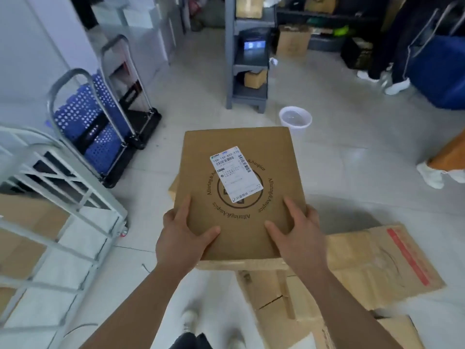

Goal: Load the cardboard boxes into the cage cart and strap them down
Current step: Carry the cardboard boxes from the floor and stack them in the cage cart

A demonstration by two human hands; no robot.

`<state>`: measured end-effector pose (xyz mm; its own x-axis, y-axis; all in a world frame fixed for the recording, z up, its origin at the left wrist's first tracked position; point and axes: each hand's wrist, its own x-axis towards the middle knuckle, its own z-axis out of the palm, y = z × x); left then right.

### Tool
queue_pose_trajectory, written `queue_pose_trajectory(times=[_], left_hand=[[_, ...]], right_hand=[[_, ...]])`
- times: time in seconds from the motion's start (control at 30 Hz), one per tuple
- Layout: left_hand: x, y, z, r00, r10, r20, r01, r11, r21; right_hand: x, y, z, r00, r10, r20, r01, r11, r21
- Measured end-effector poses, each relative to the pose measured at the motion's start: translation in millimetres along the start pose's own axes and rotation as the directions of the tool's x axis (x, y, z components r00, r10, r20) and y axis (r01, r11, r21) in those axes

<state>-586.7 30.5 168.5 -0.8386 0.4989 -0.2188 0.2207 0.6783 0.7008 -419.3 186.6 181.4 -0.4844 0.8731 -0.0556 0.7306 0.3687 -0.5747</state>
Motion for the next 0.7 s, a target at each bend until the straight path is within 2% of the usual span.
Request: queue_pose_trajectory(times=[0.13, 0.27, 0.4, 0.7], left_hand=[[-21.3, -37.8, -61.6, 0.98, -0.086, -0.182, 0.073, 0.994, -0.077], [-48.1, -80.1, -123.8, 0.921, -0.195, -0.337, 0.155, 0.978, -0.143], [-79.2, -126.8, -190.3, 0.823, -0.288, -0.489, 0.213, 0.955, -0.205], [-154.9, -238.2, -346.5, 0.6, -0.393, -0.696, 0.31, 0.917, -0.251]], right_hand=[[-7.6, -68.2, 21.0, 0.978, -0.188, 0.091, 0.189, 0.982, 0.001], [-27.5, -143.1, 50.6, 0.92, -0.357, 0.162, 0.36, 0.933, 0.011], [-64.1, -223.2, 83.8, 0.831, -0.523, 0.191, 0.524, 0.85, 0.049], [-184.6, -393.9, 154.9, 0.633, -0.736, 0.242, 0.711, 0.675, 0.196]])
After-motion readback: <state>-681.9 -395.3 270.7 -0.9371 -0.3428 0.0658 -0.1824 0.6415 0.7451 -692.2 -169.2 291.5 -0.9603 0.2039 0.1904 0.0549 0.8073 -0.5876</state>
